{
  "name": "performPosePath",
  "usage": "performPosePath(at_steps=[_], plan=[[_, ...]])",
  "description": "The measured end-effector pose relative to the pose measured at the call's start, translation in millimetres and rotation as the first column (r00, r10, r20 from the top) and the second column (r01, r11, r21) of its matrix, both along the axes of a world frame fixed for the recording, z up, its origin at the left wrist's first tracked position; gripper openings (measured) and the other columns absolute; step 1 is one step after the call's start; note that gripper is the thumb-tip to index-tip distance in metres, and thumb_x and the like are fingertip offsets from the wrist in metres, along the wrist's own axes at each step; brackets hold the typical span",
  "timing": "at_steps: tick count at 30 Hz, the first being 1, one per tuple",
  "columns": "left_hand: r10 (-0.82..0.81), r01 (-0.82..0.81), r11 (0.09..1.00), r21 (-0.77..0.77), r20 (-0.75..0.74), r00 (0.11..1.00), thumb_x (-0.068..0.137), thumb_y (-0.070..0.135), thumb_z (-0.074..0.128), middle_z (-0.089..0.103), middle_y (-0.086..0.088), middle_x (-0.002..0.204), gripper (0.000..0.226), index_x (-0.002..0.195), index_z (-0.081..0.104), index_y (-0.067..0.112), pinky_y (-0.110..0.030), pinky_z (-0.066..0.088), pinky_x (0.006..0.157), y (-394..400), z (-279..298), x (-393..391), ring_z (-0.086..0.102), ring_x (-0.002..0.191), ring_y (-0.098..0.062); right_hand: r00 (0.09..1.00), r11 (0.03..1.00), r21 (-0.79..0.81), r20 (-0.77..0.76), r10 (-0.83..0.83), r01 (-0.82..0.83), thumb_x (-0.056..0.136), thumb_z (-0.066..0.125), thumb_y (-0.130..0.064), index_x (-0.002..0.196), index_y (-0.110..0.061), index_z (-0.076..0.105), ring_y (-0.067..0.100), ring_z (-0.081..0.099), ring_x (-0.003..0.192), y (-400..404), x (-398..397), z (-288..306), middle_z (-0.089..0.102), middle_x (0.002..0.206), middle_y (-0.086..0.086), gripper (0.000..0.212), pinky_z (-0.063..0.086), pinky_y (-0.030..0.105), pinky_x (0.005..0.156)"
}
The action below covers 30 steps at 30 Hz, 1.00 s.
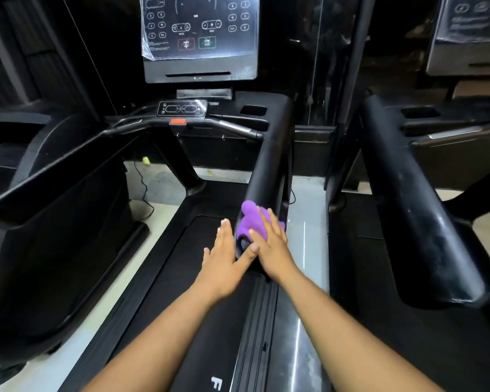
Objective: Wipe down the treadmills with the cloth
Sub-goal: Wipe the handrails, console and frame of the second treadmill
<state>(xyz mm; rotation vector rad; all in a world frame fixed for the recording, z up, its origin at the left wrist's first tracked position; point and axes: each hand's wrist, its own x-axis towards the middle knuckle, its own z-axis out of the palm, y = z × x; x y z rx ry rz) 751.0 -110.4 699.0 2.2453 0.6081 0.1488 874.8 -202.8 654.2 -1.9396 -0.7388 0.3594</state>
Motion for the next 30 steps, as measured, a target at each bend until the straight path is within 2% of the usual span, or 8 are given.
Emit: performPosePath(at_steps=[3, 7, 12, 17, 20, 23, 26, 30], plan=[[0.029, -0.031, 0.999, -0.043, -0.031, 0.999, 0.063, 0.103, 0.019, -0.02, 0.003, 0.169, 0.124, 0.161, -0.01, 0.031, -0.054, -0.004, 0.125, -21.4, 0.2, -9.4, -0.008, 0.156, -0.01, 0.998, 0.998, 0.029, 0.034, 0.048, -0.049, 0.097, 0.032, -0.067, 0.161, -0.04, 0.024, 0.008, 0.009, 0.156, -32.0, -32.0, -13.2, 0.015, 0.169, -0.016, 0.069, 0.005, 0.028, 0.126], [0.081, -0.081, 0.997, 0.01, -0.059, 0.995, 0.074, 0.09, 0.025, -0.034, -0.006, 0.164, 0.107, 0.161, -0.007, 0.036, -0.052, -0.008, 0.124, -65.9, -7.8, -25.9, -0.003, 0.158, -0.025, 0.991, 0.981, 0.183, -0.131, -0.04, 0.064, 0.098, 0.062, -0.04, 0.15, -0.036, 0.044, 0.007, 0.044, 0.137, -64.7, -51.3, -14.1, 0.046, 0.148, -0.012, 0.055, 0.035, 0.02, 0.111], [0.193, -0.181, 0.967, -0.177, 0.052, 0.98, 0.066, 0.099, 0.038, -0.032, -0.002, 0.165, 0.12, 0.16, -0.006, 0.039, -0.053, 0.01, 0.126, -98.3, -25.9, -31.7, -0.006, 0.157, -0.036, 0.911, 0.913, 0.269, -0.359, -0.201, 0.307, 0.082, 0.08, -0.047, 0.151, -0.034, 0.037, 0.011, 0.05, 0.135, -99.1, -51.5, -1.0, 0.048, 0.15, -0.009, 0.083, 0.041, 0.039, 0.116], [0.21, -0.169, 0.938, -0.303, 0.105, 0.972, 0.071, 0.08, 0.062, -0.028, -0.003, 0.166, 0.115, 0.162, 0.01, 0.032, -0.024, 0.02, 0.116, -132.8, -37.9, -19.2, 0.009, 0.156, -0.017, 0.834, 0.854, 0.352, -0.528, -0.158, 0.384, 0.081, 0.086, -0.04, 0.136, -0.031, 0.051, 0.014, 0.069, 0.112, -127.9, -40.3, -0.7, 0.066, 0.129, -0.002, 0.066, 0.056, 0.041, 0.1], [0.217, -0.149, 0.918, -0.368, 0.15, 0.965, 0.076, 0.068, 0.071, 0.005, -0.002, 0.169, 0.092, 0.154, 0.035, 0.035, -0.021, 0.027, 0.111, -144.5, -52.3, -8.0, 0.017, 0.148, 0.003, 0.747, 0.82, 0.346, -0.65, -0.141, 0.456, 0.088, 0.081, -0.031, 0.133, -0.022, 0.051, 0.013, 0.073, 0.104, -144.4, -41.1, 0.5, 0.07, 0.122, 0.002, 0.054, 0.06, 0.036, 0.092], [0.172, -0.065, 0.897, -0.437, 0.209, 0.963, 0.086, 0.046, 0.078, 0.071, 0.01, 0.121, 0.036, 0.117, 0.064, 0.034, -0.023, 0.052, 0.091, -157.6, -62.9, 6.7, 0.065, 0.114, -0.003, 0.679, 0.828, 0.277, -0.717, -0.159, 0.487, 0.087, 0.079, -0.043, 0.126, -0.026, 0.056, 0.017, 0.075, 0.101, -165.8, -36.2, 0.9, 0.075, 0.114, 0.002, 0.048, 0.06, 0.04, 0.093], [0.167, -0.031, 0.868, -0.496, 0.232, 0.958, 0.091, 0.032, 0.075, 0.076, 0.004, 0.094, 0.015, 0.103, 0.069, 0.024, -0.021, 0.054, 0.077, -164.1, -53.1, 28.1, 0.072, 0.091, -0.016, 0.739, 0.862, 0.227, -0.636, -0.222, 0.454, 0.094, 0.072, -0.038, 0.121, -0.024, 0.063, 0.017, 0.073, 0.104, -191.6, -21.2, 7.6, 0.076, 0.112, 0.0, 0.032, 0.056, 0.043, 0.1], [0.106, 0.091, 0.784, -0.614, 0.277, 0.955, 0.099, 0.028, 0.067, 0.078, 0.003, 0.103, 0.015, 0.112, 0.071, 0.022, -0.033, 0.057, 0.09, -160.9, -46.8, 58.1, 0.073, 0.1, -0.015, 0.863, 0.89, 0.147, -0.356, -0.358, 0.43, 0.093, 0.074, -0.018, 0.114, -0.02, 0.064, 0.015, 0.07, 0.104, -225.2, -10.1, 14.9, 0.074, 0.111, 0.0, 0.023, 0.056, 0.032, 0.094]])
